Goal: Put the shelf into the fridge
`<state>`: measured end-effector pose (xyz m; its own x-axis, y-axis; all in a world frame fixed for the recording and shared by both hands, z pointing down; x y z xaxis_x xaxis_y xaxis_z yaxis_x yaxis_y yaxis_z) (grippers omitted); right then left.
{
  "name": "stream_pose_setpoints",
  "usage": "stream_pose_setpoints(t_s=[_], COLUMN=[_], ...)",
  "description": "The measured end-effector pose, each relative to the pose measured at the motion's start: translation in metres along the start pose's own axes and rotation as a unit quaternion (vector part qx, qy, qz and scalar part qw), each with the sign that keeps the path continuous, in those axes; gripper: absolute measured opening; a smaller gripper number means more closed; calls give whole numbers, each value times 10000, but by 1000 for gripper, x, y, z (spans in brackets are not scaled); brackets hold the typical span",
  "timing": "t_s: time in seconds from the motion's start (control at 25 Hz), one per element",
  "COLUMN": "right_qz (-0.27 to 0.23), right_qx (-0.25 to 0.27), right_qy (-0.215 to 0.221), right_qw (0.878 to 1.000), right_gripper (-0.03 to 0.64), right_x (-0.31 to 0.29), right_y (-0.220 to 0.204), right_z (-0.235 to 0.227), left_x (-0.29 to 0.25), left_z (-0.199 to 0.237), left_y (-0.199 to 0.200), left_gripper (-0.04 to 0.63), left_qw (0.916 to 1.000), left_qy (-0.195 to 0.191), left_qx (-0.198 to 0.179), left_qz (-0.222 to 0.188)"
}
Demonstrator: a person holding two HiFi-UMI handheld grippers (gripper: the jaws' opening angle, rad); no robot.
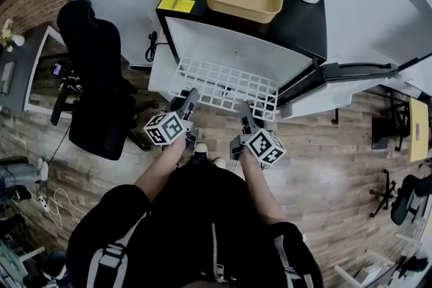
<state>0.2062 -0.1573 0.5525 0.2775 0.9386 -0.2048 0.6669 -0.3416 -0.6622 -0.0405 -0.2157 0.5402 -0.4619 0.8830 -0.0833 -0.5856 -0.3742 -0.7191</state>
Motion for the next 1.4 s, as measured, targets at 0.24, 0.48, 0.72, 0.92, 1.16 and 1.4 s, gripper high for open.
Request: stream_pose_setpoints(t_s=[0.24, 0.48, 0.72, 0.92, 1.16, 1.4], right_qz=[-25, -2, -38, -22, -58, -102], right_qx=[11, -5, -30, -50, -110, -185], right_qy=[47, 60, 100, 86, 41, -29], right_qw=[10000, 10000, 9999, 9999, 9999, 9998], right_gripper=[188, 187, 184, 183, 179, 176], right_x=[0, 1, 2, 0, -5, -13], right_y=[-2, -1, -3, -4, -2, 2], right_z=[-2, -1, -2, -4, -3, -3], left_x=[0, 1, 1, 0, -9, -18], left_z=[0, -1, -1, 2, 4, 5], left_y=[-1, -1, -2, -3, 2, 4], left_gripper=[183, 181, 179, 178, 176, 176], left_qw=[10000, 9999, 9999, 9998, 9999, 9998], left_qy=[-87, -109, -139, -126, -139, -154], left_qx=[-1, 37, 33, 74, 62, 99], left_qz=[-35, -54, -76, -96, -77, -48])
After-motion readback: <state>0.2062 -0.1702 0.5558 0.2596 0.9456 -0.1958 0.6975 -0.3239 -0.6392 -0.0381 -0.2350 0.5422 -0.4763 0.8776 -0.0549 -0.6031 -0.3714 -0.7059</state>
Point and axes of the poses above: the fingertips, and each gripper's own axes: x backward along the fingers, z to its left, y out of its top, the point moved 5 cm from there along x, backward along the fingers, and after that the axes turned 2 degrees about -z, right-handed, at the moved point
